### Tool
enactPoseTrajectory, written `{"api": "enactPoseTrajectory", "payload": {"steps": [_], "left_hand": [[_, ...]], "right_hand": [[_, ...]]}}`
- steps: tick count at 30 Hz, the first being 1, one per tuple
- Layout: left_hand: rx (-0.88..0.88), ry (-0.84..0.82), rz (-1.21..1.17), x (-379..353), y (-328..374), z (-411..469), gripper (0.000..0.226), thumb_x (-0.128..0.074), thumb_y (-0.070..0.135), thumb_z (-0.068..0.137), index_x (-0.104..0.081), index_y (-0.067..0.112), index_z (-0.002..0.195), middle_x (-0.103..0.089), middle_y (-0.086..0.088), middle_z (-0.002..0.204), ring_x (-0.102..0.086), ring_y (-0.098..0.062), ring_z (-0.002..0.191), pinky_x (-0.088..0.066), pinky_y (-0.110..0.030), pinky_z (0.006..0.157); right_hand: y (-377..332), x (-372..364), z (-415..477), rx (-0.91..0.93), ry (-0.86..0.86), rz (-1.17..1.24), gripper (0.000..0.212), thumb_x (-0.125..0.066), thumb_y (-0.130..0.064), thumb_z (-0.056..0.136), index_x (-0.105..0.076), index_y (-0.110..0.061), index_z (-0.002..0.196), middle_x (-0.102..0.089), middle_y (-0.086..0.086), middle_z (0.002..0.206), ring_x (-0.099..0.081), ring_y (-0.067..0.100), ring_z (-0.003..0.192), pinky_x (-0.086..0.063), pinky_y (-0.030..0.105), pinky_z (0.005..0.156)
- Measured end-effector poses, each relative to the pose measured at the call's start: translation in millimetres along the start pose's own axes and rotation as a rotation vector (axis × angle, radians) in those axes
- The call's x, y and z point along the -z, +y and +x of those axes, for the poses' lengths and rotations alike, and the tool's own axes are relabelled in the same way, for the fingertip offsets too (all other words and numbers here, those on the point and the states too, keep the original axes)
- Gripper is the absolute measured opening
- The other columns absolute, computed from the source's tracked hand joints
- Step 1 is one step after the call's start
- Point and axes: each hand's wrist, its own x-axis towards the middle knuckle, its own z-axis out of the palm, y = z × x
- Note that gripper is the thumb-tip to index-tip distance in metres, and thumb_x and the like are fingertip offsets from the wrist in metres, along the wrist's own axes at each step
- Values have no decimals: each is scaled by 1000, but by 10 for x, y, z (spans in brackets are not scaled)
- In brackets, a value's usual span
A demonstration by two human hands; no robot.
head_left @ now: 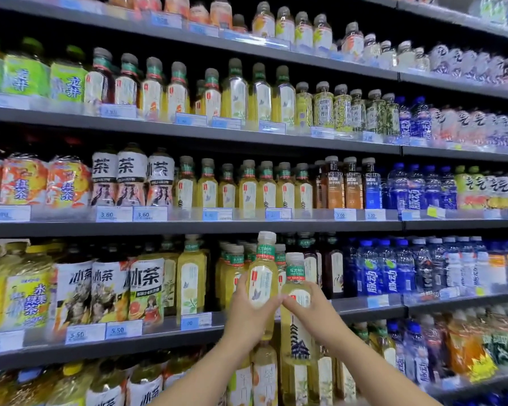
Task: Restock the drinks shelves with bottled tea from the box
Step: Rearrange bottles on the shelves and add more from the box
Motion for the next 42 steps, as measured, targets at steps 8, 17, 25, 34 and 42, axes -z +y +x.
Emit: {"api": "enactPoseTrajectory", "payload": {"steps": [8,17,25,34,42], "left_hand": [[-57,-6,5,83,185,-114,92,-80,41,80,-26,30,153,-59,8,128,-58,-10,112,-51,-30,92],[-182,14,27,143,840,-243,101,-87,45,70,-25,37,150,-50,5,137,-53,-14,121,-52,-39,98],[-194,32,5,56,950,253,99,-85,49,70,-25,40,149,-50,3,136,-53,-15,118,-54,-33,88],[-264,146,49,-90,955,925,100,-84,45,74,-23,36,153,-48,4,142,-51,-17,126,-49,-36,99],[-601,203,259,58,1425,1770,94,-86,34,73,-26,50,143,-43,16,135,-49,7,99,-33,-3,73]], "right_hand": [[-210,187,-42,36,19,87,89,-71,-73,67,-43,-30,139,-62,-9,128,-61,13,114,-51,44,99],[-764,671,-262,133,47,48,49,-73,-58,78,-52,-33,115,-69,-10,100,-70,4,83,-57,27,67],[-865,851,116,188,68,48,27,-75,-53,80,-55,-40,94,-71,-22,82,-67,-7,73,-49,12,54],[-721,947,649,272,74,31,39,-74,-61,75,-53,-46,104,-68,-27,96,-64,-10,87,-47,12,66],[-1146,1005,1367,565,241,-107,71,-79,-58,71,-36,-45,126,-62,-23,111,-60,-3,100,-48,27,83]]}}
